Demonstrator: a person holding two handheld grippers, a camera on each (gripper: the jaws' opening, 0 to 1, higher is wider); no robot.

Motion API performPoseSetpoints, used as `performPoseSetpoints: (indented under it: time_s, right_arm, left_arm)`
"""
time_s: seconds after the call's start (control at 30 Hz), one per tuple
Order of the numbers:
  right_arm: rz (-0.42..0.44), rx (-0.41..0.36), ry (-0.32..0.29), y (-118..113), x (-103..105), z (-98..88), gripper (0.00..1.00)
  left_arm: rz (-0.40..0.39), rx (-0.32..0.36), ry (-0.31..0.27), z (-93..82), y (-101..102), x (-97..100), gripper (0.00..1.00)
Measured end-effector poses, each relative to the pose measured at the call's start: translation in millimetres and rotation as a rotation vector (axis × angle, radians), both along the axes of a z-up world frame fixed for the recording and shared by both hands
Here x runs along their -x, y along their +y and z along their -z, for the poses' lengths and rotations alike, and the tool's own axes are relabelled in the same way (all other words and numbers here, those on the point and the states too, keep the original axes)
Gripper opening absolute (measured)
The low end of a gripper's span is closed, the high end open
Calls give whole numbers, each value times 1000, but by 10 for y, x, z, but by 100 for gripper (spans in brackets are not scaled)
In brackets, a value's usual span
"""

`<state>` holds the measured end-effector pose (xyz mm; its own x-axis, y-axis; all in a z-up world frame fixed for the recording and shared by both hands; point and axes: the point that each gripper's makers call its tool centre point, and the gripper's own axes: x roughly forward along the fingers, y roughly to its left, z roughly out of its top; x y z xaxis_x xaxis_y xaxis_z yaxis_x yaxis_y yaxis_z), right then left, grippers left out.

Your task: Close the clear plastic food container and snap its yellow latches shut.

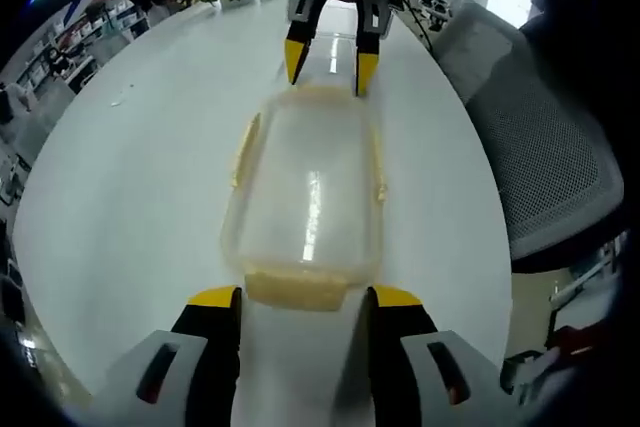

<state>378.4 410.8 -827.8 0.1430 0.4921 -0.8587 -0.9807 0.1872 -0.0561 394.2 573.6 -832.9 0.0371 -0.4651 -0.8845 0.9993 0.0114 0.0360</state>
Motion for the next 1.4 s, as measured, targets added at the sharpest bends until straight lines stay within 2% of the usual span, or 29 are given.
performPoseSetpoints:
  time_s: [0.2, 0.43, 0.63, 0.7, 0.8, 1.2, 1.4]
  right_arm:
    - [-29, 41, -12, -4, -53, 26, 39]
    - [-52, 63, -28, -3, -114, 38, 40]
    - [-77, 78, -34, 15, -163, 55, 41]
    - [-116, 99, -10, 12, -116, 103, 39]
    - [-97, 110, 36, -13, -95, 106, 39]
    - [-100, 134, 61, -20, -97, 119, 38]
    - [-100, 136, 70, -24, -101, 125, 38]
  left_arm:
    - [27, -30, -10, 47, -22, -20, 50]
    - [14, -34, 25, 59, -24, -24, 49]
    - [26, -37, 24, 53, -21, -30, 47]
    - [27, -35, 24, 45, -30, -26, 44]
    - [29, -34, 28, 39, -42, -19, 40]
    - [44, -96, 25, 50, -52, -22, 39]
    - [39, -81, 24, 51, -44, -16, 39]
